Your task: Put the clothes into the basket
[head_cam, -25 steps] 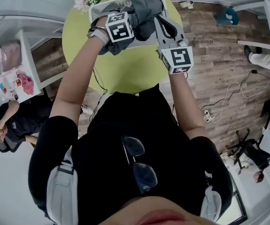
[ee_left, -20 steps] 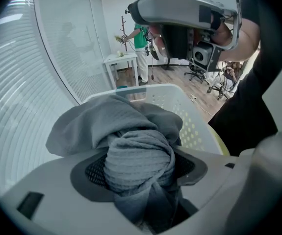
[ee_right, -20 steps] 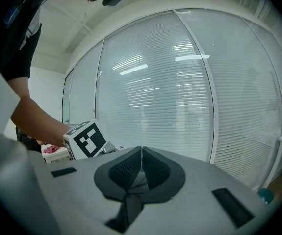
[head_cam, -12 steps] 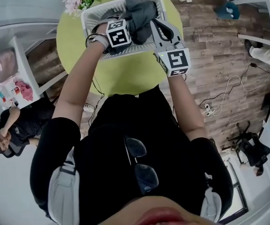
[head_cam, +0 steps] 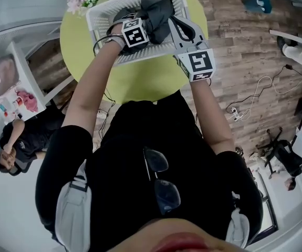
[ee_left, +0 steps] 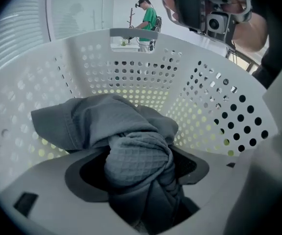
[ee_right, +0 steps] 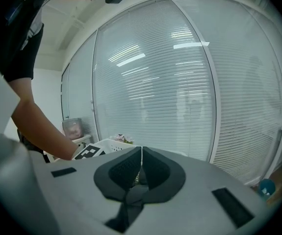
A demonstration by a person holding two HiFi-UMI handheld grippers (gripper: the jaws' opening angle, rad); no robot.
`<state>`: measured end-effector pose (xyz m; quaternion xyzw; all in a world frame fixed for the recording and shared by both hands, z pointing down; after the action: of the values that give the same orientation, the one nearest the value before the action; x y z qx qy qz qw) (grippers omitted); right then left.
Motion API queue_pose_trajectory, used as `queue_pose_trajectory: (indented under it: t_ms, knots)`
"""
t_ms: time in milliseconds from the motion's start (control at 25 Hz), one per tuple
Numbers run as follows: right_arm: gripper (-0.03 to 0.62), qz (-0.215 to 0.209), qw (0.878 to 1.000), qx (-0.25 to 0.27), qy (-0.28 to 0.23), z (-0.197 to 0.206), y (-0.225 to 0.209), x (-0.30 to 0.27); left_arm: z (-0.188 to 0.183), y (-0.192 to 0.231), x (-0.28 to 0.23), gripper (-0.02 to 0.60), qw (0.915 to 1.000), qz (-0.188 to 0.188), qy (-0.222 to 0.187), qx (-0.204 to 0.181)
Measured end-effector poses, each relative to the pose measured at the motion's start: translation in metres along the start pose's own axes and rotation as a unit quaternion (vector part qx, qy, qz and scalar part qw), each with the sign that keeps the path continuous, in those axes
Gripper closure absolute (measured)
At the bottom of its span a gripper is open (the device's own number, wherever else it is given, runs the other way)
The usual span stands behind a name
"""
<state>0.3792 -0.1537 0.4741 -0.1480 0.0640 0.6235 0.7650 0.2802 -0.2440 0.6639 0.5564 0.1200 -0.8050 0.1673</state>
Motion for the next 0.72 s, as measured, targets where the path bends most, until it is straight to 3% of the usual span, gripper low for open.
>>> queue_pose_trajectory:
  t_ms: [200,400,560,720]
  knots:
    - [0.568,-0.003,1.0,-0.002,0.008,0.008,-0.002,-0.003,0.003,0.004,-0.003,0.201,0.9996,-0.013,-0.009,0.022]
    - [0.568,-0.007,1.0,-0.005,-0.001,0.003,-0.004,-0.004,-0.014,0.013,0.04,0.201,0.9947,-0.04,-0.071,0.063]
    - [0.568,-0.016,1.0,0.002,-0.005,-0.005,0.0,-0.002,-0.031,0.009,0.09,0.201,0.9845,-0.072,-0.137,0.083]
    - [0.568,-0.033,0.999,0.017,-0.016,-0.021,0.007,0.005,-0.044,-0.003,0.153,0.202,0.9638,-0.131,-0.215,0.087]
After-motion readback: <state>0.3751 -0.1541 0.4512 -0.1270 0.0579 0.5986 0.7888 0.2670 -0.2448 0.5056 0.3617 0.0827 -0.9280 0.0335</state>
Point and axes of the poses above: the fingertips, and each gripper's own axes: x backward along the fingers, y to its left, z out of its underside, the point moved 7 cm from there along x, backward along the fingers, and after that the axes turned 8 degrees about -z, right-handed, at the moved point
